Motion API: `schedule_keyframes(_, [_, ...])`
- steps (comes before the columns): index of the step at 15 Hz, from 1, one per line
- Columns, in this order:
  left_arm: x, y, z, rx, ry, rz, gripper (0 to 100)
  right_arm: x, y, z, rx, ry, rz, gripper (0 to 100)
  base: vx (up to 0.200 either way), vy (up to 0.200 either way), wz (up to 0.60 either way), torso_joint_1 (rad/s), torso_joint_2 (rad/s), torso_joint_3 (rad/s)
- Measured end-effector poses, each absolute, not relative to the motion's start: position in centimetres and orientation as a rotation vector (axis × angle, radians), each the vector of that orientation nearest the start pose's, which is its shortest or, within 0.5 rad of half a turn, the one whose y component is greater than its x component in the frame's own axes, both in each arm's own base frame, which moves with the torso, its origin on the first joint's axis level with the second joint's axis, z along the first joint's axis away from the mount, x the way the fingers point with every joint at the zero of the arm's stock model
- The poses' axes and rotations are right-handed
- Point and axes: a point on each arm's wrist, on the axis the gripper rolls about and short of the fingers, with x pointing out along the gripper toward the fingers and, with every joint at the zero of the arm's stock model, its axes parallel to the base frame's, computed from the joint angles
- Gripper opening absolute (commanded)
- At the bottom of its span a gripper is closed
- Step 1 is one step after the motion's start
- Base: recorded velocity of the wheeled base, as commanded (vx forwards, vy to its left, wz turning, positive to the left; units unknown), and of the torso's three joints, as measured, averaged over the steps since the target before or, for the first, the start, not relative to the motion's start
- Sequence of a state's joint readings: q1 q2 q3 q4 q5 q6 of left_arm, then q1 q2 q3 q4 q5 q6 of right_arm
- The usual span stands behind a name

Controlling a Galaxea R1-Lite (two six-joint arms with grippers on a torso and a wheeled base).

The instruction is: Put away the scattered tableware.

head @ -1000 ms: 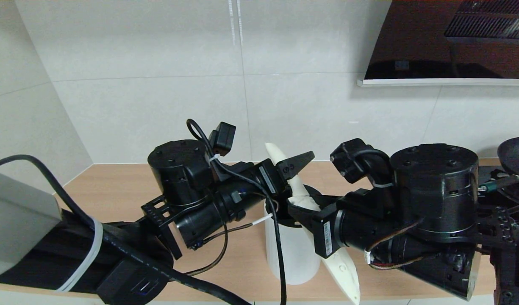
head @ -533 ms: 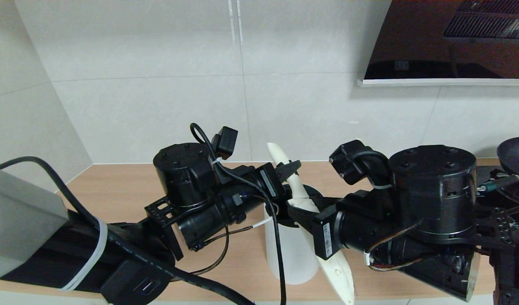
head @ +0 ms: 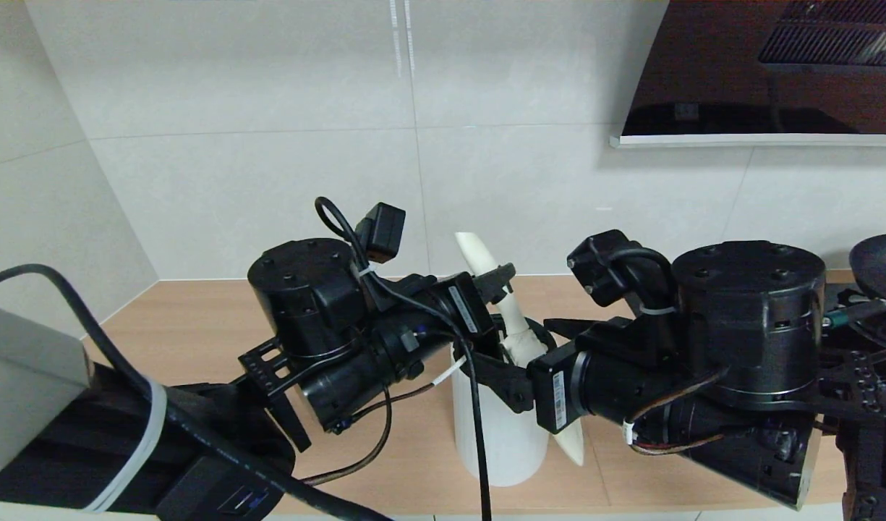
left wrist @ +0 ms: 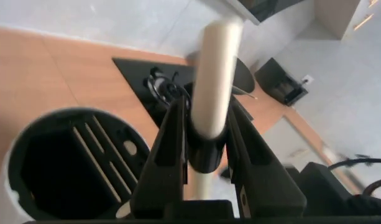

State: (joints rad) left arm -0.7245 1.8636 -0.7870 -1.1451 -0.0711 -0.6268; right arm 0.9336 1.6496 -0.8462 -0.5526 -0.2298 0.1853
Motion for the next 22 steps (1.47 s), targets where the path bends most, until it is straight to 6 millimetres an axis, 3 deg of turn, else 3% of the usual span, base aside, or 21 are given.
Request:
schedule_keyframes(3, [24.4,-22.2,19.1,-0.604,0.139,-0.786,0,18.0,23.3,20.4,0.045,0.252,0.661,100,0.0,0.0,0.0,0.0,0.0,0.0])
schedule_keyframes(6, [23.6,-21.2,21.3,-0.521,0.104,-0.726,0,17.1,21.8,21.6,0.028,0.217,0.657,100,0.0,0.0,0.0,0.0,0.0,0.0])
schedule_keyframes(11, [22.5,-19.4,27.4,-0.409,0.088,-0.565,0,16.4,17.5,23.9,0.006,0.175,0.584,100,0.0,0.0,0.0,0.0,0.0,0.0])
schedule_keyframes(15, [21.9,-18.6,31.0,-0.399,0.02,-0.36,0,16.7,16.6,24.3,0.017,0.159,0.55,100,0.0,0.0,0.0,0.0,0.0,0.0])
schedule_keyframes(19, [23.7,-20.3,30.2,-0.344,-0.055,-0.178,0,17.5,16.3,24.0,0.014,0.168,0.513,100,0.0,0.0,0.0,0.0,0.0,0.0])
schedule_keyframes(22, [24.3,-21.8,28.0,-0.265,-0.023,-0.151,0,18.5,16.3,23.5,0.006,0.185,0.485,100,0.0,0.0,0.0,0.0,0.0,0.0])
